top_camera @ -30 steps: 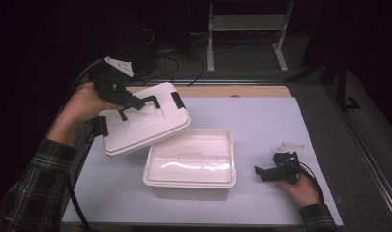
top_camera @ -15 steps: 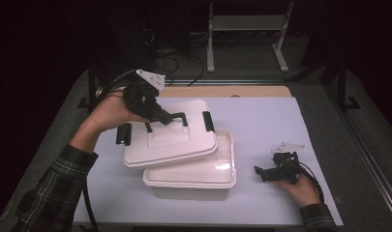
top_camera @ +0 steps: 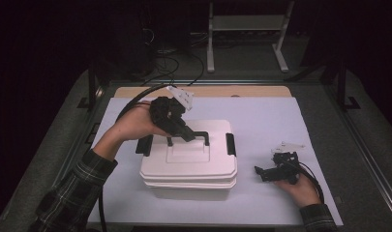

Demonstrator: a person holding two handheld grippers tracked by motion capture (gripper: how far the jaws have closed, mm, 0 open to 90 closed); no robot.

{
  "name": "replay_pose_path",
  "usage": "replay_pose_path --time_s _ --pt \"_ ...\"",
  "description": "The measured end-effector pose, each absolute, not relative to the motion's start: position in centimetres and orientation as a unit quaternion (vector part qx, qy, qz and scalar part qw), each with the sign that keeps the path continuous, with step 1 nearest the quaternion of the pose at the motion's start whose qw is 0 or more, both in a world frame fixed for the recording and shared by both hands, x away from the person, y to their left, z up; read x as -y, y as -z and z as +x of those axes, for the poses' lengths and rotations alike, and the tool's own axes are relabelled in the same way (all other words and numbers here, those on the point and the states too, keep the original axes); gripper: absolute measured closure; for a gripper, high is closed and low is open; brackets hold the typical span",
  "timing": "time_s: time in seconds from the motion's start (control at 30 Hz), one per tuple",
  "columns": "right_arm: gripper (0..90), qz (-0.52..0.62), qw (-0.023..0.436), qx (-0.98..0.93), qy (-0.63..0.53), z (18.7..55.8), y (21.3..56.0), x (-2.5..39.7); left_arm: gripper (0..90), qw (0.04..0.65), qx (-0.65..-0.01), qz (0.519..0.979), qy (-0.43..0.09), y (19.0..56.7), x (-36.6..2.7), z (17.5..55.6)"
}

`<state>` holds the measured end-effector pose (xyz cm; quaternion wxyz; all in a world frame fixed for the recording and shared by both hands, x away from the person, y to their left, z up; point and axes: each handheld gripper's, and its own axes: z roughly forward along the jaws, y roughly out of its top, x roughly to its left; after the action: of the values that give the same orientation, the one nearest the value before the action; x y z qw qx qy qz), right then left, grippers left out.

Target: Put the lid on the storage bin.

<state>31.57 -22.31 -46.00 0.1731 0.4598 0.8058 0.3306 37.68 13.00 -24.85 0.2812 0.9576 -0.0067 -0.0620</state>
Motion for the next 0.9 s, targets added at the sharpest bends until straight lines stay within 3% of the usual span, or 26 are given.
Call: replay_pose_path --time_s 0.43,0.5,0.57,0.6,0.73,0.9 --pt "1.3 0.459 0.173 -0.806 -0.330 31.6 46.0 22.3 83.7 0.271 0.006 0.959 0.080 26.9 -12.4 37.4" --pt "1.3 0.459 0.173 -0.806 -0.330 31.6 46.0 22.3 74.3 0.276 -0.001 0.958 0.071 26.8 -12.5 37.4" --pt "1.3 0.460 0.173 -0.806 -0.330 31.6 46.0 22.3 70.8 0.279 -0.005 0.958 0.064 26.6 -12.8 37.5" --pt "1.3 0.460 0.173 -0.806 -0.330 31.6 46.0 22.3 60.9 0.288 -0.014 0.956 0.056 26.4 -13.3 37.5" --pt "1.3 0.460 0.173 -0.806 -0.330 31.6 46.0 22.3 43.2 0.302 -0.029 0.952 0.041 25.8 -14.4 37.4" --pt "1.3 0.460 0.173 -0.806 -0.330 31.6 46.0 22.3 26.7 0.311 -0.053 0.949 0.011 25.4 -16.5 36.8"
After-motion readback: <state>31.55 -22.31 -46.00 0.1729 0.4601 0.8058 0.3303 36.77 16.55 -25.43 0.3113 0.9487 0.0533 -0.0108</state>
